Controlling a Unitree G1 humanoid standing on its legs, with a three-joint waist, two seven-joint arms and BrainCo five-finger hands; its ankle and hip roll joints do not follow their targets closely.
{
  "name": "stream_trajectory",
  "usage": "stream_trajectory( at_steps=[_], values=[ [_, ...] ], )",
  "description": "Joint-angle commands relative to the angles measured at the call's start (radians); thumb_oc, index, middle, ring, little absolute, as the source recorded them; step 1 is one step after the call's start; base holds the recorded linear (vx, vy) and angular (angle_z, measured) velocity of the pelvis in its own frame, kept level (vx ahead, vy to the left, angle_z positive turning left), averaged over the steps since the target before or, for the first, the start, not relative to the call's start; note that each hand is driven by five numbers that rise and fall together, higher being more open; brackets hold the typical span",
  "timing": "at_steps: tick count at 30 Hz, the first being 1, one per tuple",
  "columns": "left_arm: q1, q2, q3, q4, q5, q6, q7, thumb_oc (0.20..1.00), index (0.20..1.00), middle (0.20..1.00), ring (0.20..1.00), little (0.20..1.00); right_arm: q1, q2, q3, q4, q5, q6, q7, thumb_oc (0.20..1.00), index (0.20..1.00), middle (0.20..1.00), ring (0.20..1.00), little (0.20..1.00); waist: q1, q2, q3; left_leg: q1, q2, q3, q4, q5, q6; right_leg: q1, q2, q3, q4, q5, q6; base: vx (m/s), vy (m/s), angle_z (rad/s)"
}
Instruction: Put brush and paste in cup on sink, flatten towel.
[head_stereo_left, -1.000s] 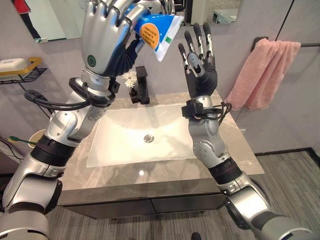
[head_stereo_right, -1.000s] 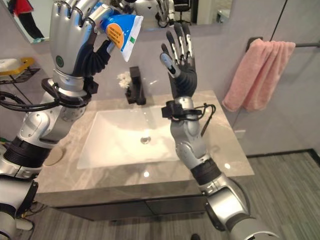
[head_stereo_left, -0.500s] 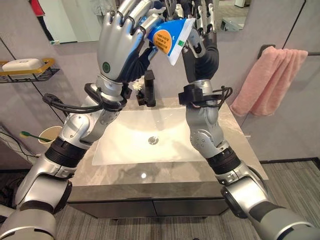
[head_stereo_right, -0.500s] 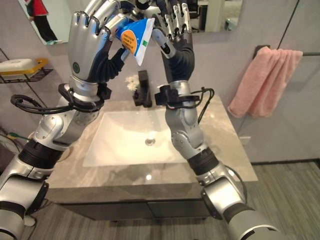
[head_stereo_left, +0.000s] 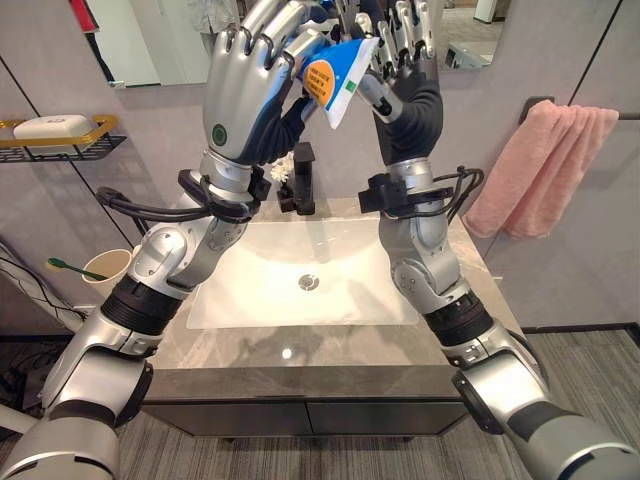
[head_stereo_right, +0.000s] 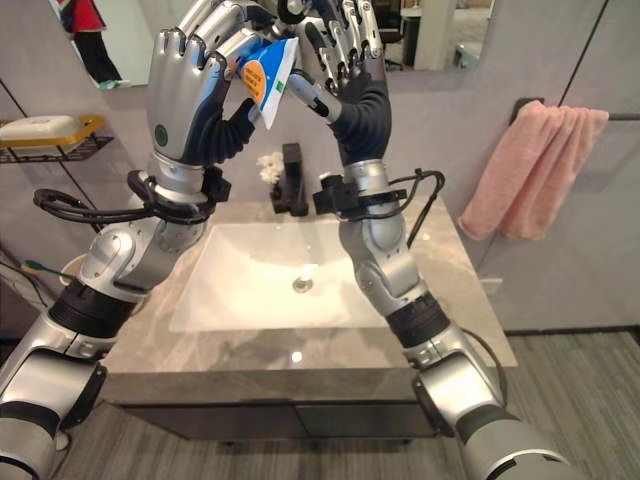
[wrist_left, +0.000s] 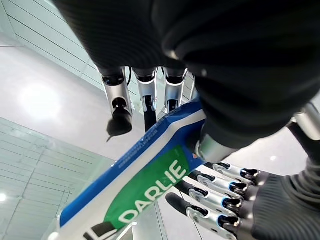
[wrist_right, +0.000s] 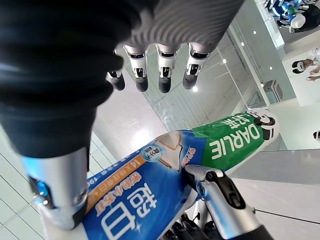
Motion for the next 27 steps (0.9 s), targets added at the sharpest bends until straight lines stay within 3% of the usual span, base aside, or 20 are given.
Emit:
stream_trajectory(
  at_steps=[1,27],
  values=[
    [-0.155,0.036,0.043,0.046,-0.021,0.031,0.011,0.200,0.200,0.200,0.200,0.200,-0.071,-0.006,-0.010,-0.024,-0.004,-0.002,0.032,1.000,1.000,1.000,1.000,1.000,0.007,-0.053,0.015,0.066,-0.052,0.009,0.011,-0.077,0.037,0.073,-0.028,0.032,-0.001,-0.087,0.038,0.00,0.000,0.00],
    [-0.099,0.085,0.121,0.058,-0.025,0.070,0.050,0.200,0.200,0.200,0.200,0.200,0.074,0.003,0.030,-0.095,0.067,0.004,0.113,1.000,1.000,1.000,1.000,1.000,-0.024,-0.049,0.007,0.080,-0.050,0.022,0.009,-0.085,0.037,0.075,-0.023,0.039,0.000,-0.087,0.036,0.00,0.000,0.00]
  ],
)
